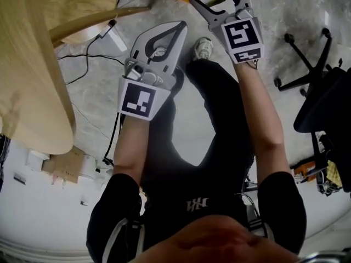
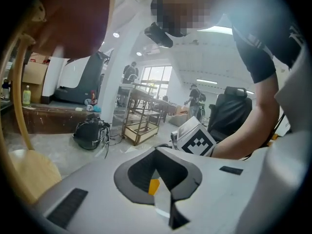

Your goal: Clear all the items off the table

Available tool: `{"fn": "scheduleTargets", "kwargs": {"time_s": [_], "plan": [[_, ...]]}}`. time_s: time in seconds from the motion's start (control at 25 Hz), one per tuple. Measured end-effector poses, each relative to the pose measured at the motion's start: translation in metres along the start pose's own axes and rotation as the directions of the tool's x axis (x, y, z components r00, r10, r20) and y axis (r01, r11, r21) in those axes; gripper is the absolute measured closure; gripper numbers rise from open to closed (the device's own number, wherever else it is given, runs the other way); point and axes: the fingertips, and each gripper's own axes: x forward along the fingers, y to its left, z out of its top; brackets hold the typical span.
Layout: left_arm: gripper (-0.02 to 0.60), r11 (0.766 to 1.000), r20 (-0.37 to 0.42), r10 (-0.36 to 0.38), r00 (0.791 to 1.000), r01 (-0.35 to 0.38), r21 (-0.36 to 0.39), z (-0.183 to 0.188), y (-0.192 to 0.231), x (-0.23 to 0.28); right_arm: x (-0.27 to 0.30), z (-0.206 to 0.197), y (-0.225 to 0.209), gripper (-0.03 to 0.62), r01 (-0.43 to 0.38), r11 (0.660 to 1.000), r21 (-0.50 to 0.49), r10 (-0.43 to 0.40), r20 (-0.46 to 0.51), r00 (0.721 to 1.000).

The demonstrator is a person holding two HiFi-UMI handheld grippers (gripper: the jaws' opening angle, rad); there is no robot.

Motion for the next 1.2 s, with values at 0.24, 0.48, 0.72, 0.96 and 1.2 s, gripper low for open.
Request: {"fn": "scheduleTargets", "kwargs": {"time_s": [0.24, 0.48, 0.72, 0.96, 1.2], "plan": [[0.569, 1.0, -0.028, -0.009, 1.0, 0.009, -0.003, -0.046, 0.009, 0.017, 0.035, -0.044, -0.015, 0.258, 0.013, 1.0, 0.024, -0.013, 0.002, 1.0], [0.569, 0.999, -0.047, -0.032, 0.998, 0.032, -0.002, -0.08, 0.025, 0.023, 0.066, -0.064, -0.018, 0.258, 0.027, 0.999, 0.028, -0.027, -0.002, 1.0], [0.569, 0.999, -0.058, -0.05, 0.997, 0.049, -0.013, -0.081, 0.021, 0.026, 0.062, -0.067, -0.02, 0.172, 0.031, 0.999, 0.043, -0.032, 0.017, 0.999], [0.569, 0.994, -0.053, -0.101, 0.994, 0.098, -0.053, -0.027, -0.016, 0.007, 0.004, 0.006, -0.019, 0.232, 0.057, 0.998, 0.025, -0.059, 0.084, 0.995], [0.569, 0.989, 0.015, -0.144, 0.989, 0.145, -0.031, 0.114, -0.075, -0.049, -0.136, 0.155, 0.015, 0.433, 0.035, 0.999, -0.042, -0.025, 0.227, 0.974]]}}
